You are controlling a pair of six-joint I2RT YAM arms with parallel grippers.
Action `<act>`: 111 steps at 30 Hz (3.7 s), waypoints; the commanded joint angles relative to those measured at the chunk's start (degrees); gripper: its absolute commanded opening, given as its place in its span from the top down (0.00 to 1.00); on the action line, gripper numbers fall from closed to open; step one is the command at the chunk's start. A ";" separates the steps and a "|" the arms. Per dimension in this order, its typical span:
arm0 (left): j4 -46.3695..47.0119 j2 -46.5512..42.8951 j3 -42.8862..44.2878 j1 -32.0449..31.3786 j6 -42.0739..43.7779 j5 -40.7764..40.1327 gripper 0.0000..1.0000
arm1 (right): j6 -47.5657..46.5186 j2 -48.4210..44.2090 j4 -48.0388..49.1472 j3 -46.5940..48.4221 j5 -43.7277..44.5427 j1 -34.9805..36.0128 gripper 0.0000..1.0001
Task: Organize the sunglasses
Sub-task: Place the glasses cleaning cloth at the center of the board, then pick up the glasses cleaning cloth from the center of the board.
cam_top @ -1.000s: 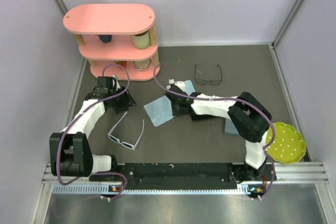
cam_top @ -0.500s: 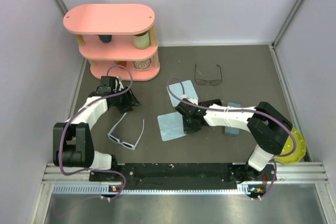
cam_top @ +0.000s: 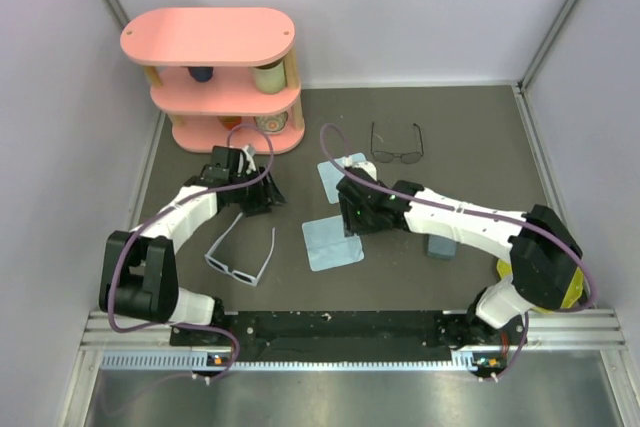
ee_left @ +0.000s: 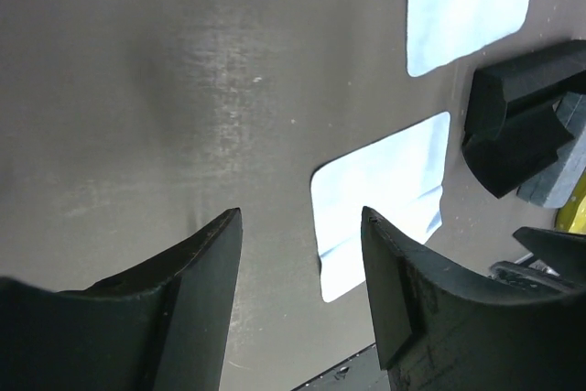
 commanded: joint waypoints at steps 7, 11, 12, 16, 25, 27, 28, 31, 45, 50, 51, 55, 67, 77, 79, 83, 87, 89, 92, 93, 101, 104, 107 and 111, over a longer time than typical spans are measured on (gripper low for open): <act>3.30 4.14 1.62 -10.60 -1.40 -3.73 0.46 | -11.64 7.17 9.81 6.69 -1.53 -5.76 0.66; 4.62 8.27 1.62 -13.24 -1.66 -5.22 0.53 | -13.57 10.25 12.80 6.33 -3.37 -6.82 0.72; 5.23 8.72 1.36 -13.51 -2.19 -5.40 0.53 | -13.66 11.38 13.33 6.25 -4.68 -7.00 0.73; 7.70 11.35 0.92 -14.30 -3.51 -4.52 0.55 | -13.14 13.50 15.09 5.46 -5.84 -7.52 0.74; 7.52 14.25 1.89 -15.09 -5.27 -5.93 0.58 | -13.40 14.12 17.64 1.77 -4.79 -7.96 0.74; 7.35 14.69 2.24 -15.18 -5.01 -5.93 0.59 | -13.23 13.60 17.65 1.59 -4.43 -8.05 0.74; 7.26 15.05 2.33 -15.27 -4.92 -6.02 0.60 | -13.31 13.33 17.65 1.59 -4.43 -7.96 0.74; 7.43 15.22 2.24 -15.88 -4.57 -6.02 0.60 | -13.40 12.63 17.65 1.50 -4.43 -8.05 0.73; 4.54 16.72 4.43 -17.90 -2.81 -13.05 0.86 | -13.40 12.01 17.65 1.33 -2.68 -8.32 0.73; 3.04 16.54 5.66 -17.90 -1.85 -15.15 0.97 | -14.89 12.80 17.64 2.11 -1.10 -8.49 0.73; 2.69 16.54 5.93 -17.90 -1.58 -15.51 0.99 | -15.07 12.98 17.65 2.38 -0.66 -8.58 0.73; 1.37 16.46 7.60 -17.90 -0.09 -16.74 1.00 | -16.30 13.68 18.26 2.73 0.49 -8.40 0.73; 0.67 17.77 8.83 -17.90 0.79 -15.86 0.99 | -18.41 17.46 23.44 3.17 -0.65 -8.49 0.74; 0.67 17.77 8.21 -17.90 0.80 -16.04 0.99 | -18.85 18.78 24.33 4.05 -4.16 -8.49 0.74; 0.67 17.86 8.30 -17.90 0.71 -15.95 0.99 | -19.03 18.95 24.76 3.79 -5.22 -8.49 0.75; 0.75 18.21 8.57 -17.82 0.88 -15.86 0.99 | -18.85 19.48 25.20 3.78 -5.49 -8.49 0.76; 0.75 18.56 8.57 -17.82 0.80 -15.69 0.99 | -18.41 20.18 25.03 4.05 -5.22 -8.49 0.83; 0.76 18.65 8.57 -17.82 0.62 -15.51 0.99 | -18.41 20.36 24.85 4.31 -5.22 -8.49 0.86; 0.84 18.65 8.65 -17.82 0.79 -15.42 0.99 | -18.32 20.54 24.33 4.49 -5.49 -8.49 0.95; 0.76 18.57 8.83 -17.82 0.71 -15.42 0.99 | -18.32 20.45 24.15 4.58 -5.57 -8.49 0.99; -0.30 17.60 11.98 -16.85 2.99 -15.24 1.00 | -18.59 18.61 23.54 5.19 -3.47 -8.58 1.00; -1.18 17.60 13.83 -16.41 4.66 -15.07 1.00 | -18.41 17.82 23.45 5.63 -3.03 -8.58 1.00; -2.06 17.77 14.89 -16.32 5.98 -14.98 1.00 | -18.15 16.85 23.53 5.72 -3.11 -8.58 1.00; -2.41 17.34 14.54 -16.32 6.68 -14.72 1.00 | -18.15 15.79 23.45 5.55 -3.29 -8.58 1.00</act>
